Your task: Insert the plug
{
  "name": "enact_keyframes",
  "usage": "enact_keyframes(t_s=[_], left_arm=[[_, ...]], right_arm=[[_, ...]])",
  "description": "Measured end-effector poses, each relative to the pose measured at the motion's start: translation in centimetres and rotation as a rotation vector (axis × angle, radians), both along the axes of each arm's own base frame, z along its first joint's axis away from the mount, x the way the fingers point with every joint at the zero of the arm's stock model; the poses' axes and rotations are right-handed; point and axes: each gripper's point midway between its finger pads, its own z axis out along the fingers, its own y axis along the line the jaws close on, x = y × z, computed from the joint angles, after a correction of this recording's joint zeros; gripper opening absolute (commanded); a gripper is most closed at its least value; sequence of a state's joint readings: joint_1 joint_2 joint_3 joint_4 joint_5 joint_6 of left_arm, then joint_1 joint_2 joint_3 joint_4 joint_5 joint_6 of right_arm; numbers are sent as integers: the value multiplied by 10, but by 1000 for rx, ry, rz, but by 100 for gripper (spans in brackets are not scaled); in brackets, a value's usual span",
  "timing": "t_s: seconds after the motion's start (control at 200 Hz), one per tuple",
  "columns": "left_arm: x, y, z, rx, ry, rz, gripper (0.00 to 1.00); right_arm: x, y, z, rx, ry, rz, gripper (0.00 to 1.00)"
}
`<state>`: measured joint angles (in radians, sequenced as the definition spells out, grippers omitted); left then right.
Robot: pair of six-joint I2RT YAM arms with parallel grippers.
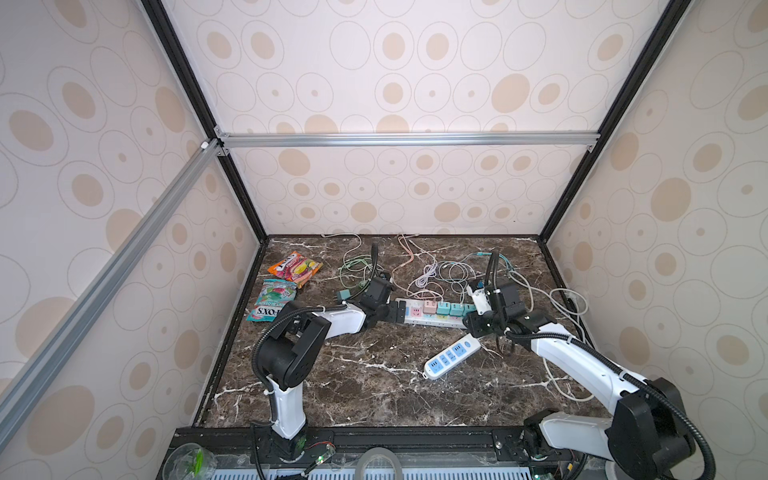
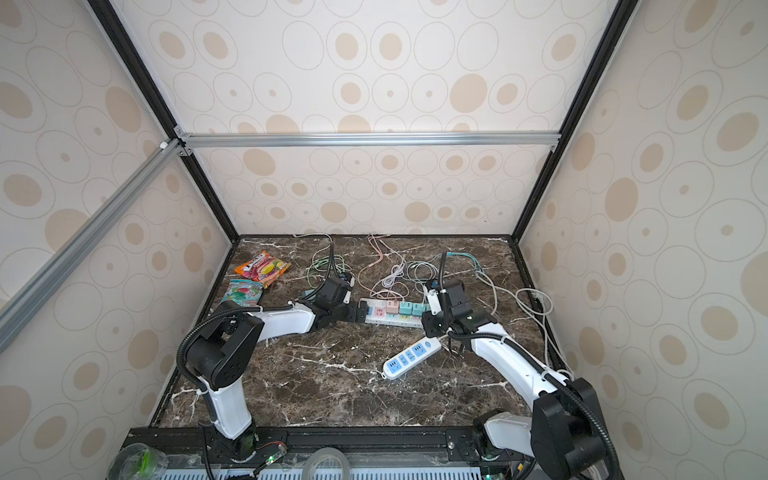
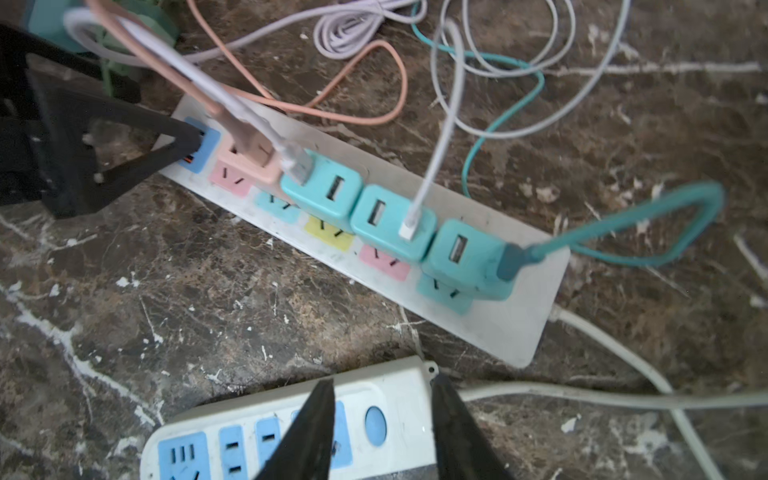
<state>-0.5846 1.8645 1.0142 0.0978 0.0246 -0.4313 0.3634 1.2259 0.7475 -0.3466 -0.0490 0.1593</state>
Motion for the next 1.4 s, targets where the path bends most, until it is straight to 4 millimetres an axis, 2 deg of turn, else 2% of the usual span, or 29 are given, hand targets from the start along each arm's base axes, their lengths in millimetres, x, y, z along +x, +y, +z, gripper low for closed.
enact_keyframes(t_s=[0.1,0.3,0.38,0.575,0.835,0.965,1.075,1.195,1.281,1.401], left_arm=[[0,0,0,-1,0,1,98],[0,0,-1,0,3,2,98],[2,0,-1,2,0,5,98],[18,-1,-1,3,-19,24,98],[69,-10,4,38,-71,43,98],[85,-12,5,56,-80,40,98],[95,-14,7,72,-86,32,98],[95,-13,9,78,-82,27,98],[92,-12,11,78,-73,23,98],[73,-2,12,92,-38,15,98]], right_arm=[[-3,-10,-20,31,32,-102,15],[2,-17,-55,38,121,-209,6],[8,-17,-67,30,144,-233,5],[40,-15,-68,59,97,-293,9],[94,-18,-70,98,45,-371,12],[120,-19,-70,114,27,-388,15],[129,-18,-68,128,24,-389,21],[126,-15,-67,142,38,-377,36],[113,-10,-65,149,72,-333,46],[92,-4,-51,170,106,-276,53]])
